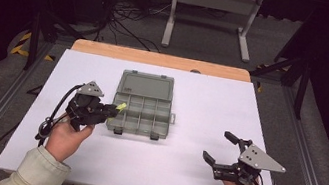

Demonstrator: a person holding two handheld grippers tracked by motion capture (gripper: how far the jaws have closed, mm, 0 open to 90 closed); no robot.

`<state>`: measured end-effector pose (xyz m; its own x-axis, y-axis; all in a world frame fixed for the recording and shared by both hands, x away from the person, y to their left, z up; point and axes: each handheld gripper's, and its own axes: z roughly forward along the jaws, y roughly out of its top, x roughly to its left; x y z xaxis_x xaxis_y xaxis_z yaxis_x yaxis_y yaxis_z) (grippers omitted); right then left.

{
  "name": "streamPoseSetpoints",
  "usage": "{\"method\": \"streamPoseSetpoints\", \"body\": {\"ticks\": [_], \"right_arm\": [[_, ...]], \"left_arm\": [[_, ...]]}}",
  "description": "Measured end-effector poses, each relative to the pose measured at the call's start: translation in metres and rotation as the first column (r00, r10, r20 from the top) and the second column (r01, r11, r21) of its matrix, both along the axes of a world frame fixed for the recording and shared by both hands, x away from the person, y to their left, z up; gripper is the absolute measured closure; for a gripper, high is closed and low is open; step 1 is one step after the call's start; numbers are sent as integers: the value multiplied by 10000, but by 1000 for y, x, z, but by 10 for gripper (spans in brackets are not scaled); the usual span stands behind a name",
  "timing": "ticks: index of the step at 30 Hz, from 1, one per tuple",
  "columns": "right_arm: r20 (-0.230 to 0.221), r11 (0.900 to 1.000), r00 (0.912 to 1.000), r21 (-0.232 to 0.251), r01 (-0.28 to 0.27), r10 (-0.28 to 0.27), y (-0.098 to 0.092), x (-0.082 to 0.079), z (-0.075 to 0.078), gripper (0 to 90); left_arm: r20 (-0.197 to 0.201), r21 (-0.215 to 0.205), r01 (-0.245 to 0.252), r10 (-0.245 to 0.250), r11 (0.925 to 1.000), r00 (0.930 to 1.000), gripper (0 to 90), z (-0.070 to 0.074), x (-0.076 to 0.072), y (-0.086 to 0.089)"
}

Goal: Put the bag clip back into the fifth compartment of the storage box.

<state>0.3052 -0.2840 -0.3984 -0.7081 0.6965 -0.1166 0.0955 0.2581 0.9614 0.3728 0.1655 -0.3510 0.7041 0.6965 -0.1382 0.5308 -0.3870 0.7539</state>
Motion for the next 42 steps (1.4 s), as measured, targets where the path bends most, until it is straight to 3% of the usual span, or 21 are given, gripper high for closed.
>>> {"method": "streamPoseSetpoints", "body": {"ticks": [12,16,30,36,42], "right_arm": [[-4,10000,10000,4,-4,4,0,0,0,76],[-9,10000,10000,18,-4,4,0,0,0,76],[-15,10000,10000,28,-30,30,0,0,0,76],[1,10000,10000,68,-40,40,0,0,0,76],[-6,10000,10000,45,-43,43,0,0,-1,76]], "left_arm": [[-83,112,-697,698,9975,9975,778,-5,7,8],[34,353,-923,922,9951,9957,778,-7,9,7],[-233,367,-868,876,9956,9959,776,-18,16,3],[-730,46,-990,991,9951,9924,777,-29,23,4],[-857,89,-970,975,9952,9915,776,-37,28,3]]}}
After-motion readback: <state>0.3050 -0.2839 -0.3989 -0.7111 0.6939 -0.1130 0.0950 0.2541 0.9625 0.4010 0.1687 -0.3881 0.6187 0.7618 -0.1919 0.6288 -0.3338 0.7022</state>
